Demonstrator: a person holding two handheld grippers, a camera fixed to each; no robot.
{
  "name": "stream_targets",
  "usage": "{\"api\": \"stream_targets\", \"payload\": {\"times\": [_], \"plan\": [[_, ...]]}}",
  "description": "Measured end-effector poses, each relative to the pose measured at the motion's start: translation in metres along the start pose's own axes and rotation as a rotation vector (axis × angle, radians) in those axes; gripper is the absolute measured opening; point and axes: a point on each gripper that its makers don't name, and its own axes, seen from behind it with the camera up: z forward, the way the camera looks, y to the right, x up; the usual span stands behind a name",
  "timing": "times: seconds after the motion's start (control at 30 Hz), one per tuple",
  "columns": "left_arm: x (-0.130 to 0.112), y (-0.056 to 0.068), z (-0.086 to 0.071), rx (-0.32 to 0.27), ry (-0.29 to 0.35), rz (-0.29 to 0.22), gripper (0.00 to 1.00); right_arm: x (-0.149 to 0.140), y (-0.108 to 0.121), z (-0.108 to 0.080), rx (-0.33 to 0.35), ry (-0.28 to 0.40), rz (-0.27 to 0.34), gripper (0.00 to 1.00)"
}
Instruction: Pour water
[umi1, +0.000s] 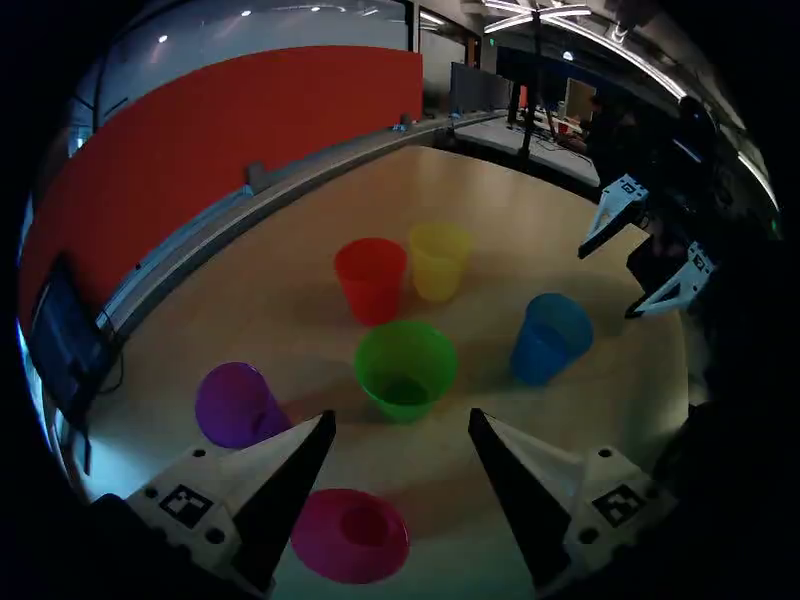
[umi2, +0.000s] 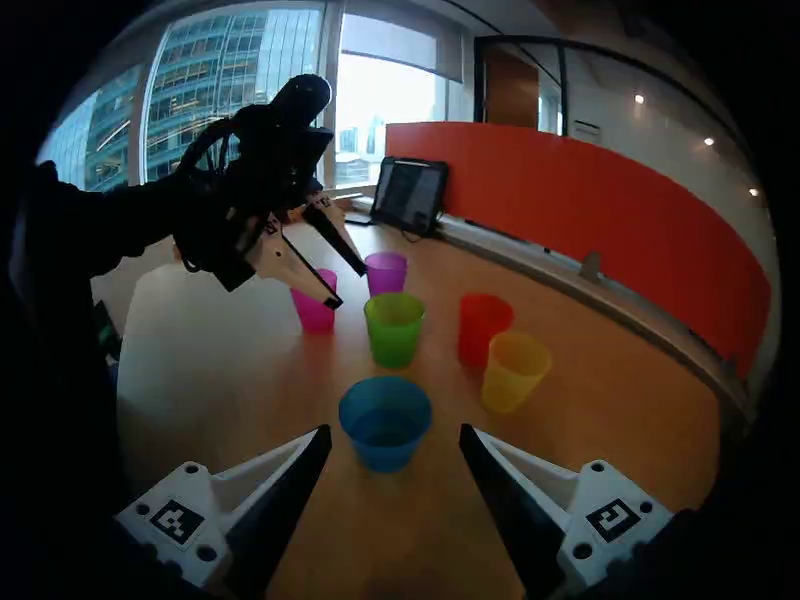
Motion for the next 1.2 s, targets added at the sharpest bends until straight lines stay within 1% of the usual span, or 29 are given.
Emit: {"api": "stream_targets", "payload": {"times": [0.27, 0.57, 0.87, 0.97, 1.2], "plan": [[-0.004, -0.001, 0.016, 0.000, -0.044, -0.007, 0.99, -0.005, -0.002, 0.005, 0.008, -0.009, -0.009, 1.00], [-0.005, 0.001, 0.032, -0.010, -0.066, -0.020, 0.99, -0.006, -0.003, 0.009, 0.016, -0.011, 0.000, 1.00], [-0.001, 0.007, 0.044, -0.014, -0.064, -0.021, 0.99, -0.006, -0.002, 0.011, 0.015, -0.014, -0.001, 1.00], [0.002, 0.005, 0.047, -0.002, -0.058, -0.022, 0.99, -0.005, -0.002, 0.011, 0.015, -0.013, -0.002, 1.00], [0.007, 0.004, 0.052, 0.004, -0.043, -0.033, 1.00, -0.005, 0.000, 0.012, 0.011, -0.016, -0.005, 1.00]]}}
